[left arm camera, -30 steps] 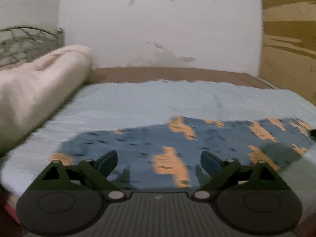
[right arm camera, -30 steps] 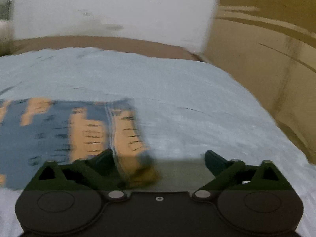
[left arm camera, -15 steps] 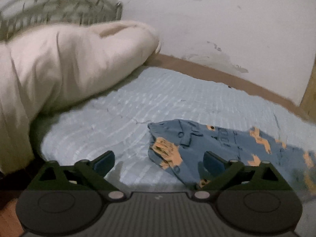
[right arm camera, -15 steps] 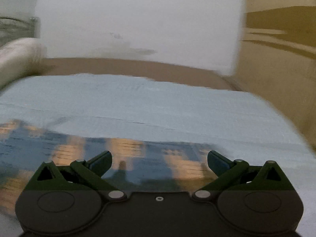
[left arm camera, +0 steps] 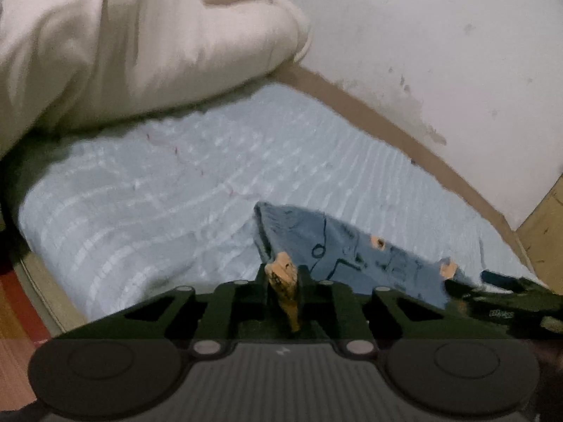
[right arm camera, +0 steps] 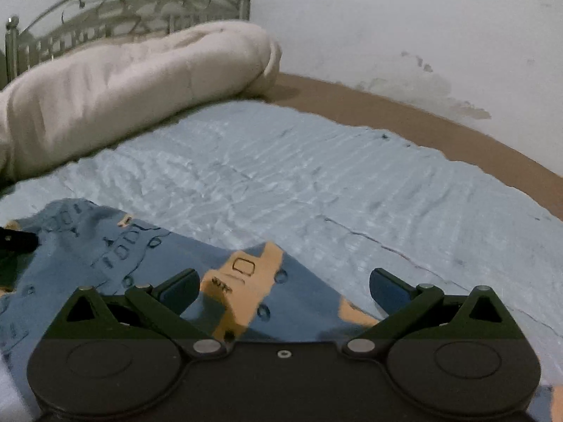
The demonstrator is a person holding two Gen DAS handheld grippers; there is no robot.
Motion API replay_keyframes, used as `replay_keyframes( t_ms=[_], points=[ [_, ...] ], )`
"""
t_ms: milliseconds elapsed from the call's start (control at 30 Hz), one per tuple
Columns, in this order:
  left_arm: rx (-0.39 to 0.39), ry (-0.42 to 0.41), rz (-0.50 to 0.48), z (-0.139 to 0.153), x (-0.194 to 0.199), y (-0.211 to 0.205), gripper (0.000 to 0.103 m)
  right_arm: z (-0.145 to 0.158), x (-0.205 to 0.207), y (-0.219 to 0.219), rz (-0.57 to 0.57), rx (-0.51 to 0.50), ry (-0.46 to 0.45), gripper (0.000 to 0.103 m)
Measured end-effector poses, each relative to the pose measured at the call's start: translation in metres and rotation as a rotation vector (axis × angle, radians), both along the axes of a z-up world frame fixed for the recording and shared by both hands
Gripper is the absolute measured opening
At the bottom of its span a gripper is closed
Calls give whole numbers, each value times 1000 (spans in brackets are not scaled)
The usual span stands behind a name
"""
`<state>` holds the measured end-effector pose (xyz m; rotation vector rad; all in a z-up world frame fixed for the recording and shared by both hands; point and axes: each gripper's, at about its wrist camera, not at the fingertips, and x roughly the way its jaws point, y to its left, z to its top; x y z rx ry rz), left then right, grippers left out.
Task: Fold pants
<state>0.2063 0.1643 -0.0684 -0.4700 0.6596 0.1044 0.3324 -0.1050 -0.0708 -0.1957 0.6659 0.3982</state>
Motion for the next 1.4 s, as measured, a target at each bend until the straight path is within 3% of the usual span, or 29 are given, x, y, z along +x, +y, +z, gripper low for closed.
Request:
replay_keyframes(
  t_ms=[167,233,333,400,433,533,567,733,867,1000,1133,1400],
  points=[
    [54,-75,19,28,-20,-7,13,-18,23,5,-51,-85,-1,102],
    [81,-59,16,26,-16,-10,13,-23,30,2,-117,-107,-20,102],
    [63,9,25,10,-6,-8,14,-29,39,-13,-169,-82,0,102],
    [74,36,21,4,-4,-8,19,-33,42,-17,-185,-64,10,102],
    [86,40,25,4,-4,-9,28,-31,41,-19,-196,-61,2,102],
    [163,37,60,10,-6,-17,72,-21,27,-17,-191,-62,-39,102],
    [200,24,72,14,-8,-21,82,-19,19,-17,-173,-45,-41,102],
    [385,-53,44,28,-17,-58,94,-10,-42,-12,-25,-34,-60,102],
    [418,-87,-44,31,-21,-93,96,-14,-88,-34,-17,-97,-74,102],
    [395,-84,-143,27,-17,-128,98,-14,-103,-89,-151,-130,-72,102],
    [378,-76,-229,20,-9,-161,102,-17,-104,-165,-360,-174,-63,102],
    [316,-48,-360,9,2,-212,102,-10,-112,-290,-774,-150,-95,102]
  ],
)
